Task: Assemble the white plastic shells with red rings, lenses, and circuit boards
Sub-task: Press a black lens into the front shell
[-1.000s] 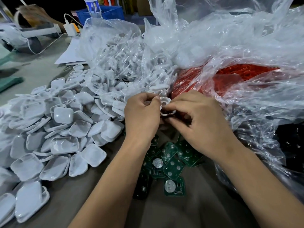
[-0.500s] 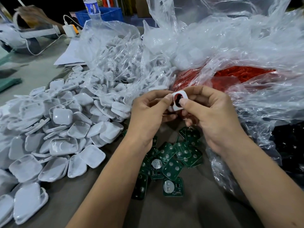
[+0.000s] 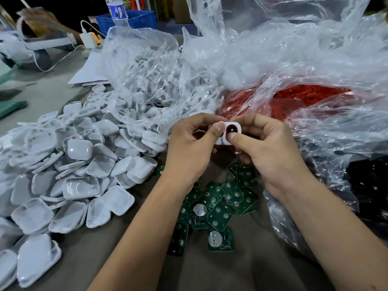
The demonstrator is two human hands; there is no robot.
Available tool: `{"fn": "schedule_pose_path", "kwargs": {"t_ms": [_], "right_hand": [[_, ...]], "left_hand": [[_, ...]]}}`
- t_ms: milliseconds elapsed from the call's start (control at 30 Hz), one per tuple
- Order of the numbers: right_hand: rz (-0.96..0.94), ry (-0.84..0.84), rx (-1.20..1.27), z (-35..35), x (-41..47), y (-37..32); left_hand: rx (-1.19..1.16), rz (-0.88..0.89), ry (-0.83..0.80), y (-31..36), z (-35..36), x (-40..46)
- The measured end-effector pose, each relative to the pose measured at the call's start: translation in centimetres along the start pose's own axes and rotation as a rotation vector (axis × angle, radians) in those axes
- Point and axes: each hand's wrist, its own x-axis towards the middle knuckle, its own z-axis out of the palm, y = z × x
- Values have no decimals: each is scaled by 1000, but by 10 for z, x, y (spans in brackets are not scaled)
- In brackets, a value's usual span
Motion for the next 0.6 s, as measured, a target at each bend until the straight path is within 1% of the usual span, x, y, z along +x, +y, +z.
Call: {"fn": "schedule_pose_path", "kwargs": {"t_ms": [100,267,467,600], "right_hand": [[-6,-11,27,0,0,0],[-15,-28,-36,-2,1,-1],[81,-8,151,-3,2,-6],[98,13,173,-3,3,-7]], "left_hand": [[41,-2,11,-2,-1,1],[45,2,14,-2,-2,2],[19,51,6,3,-3,2],[22,71,7,4,-2,1]]}}
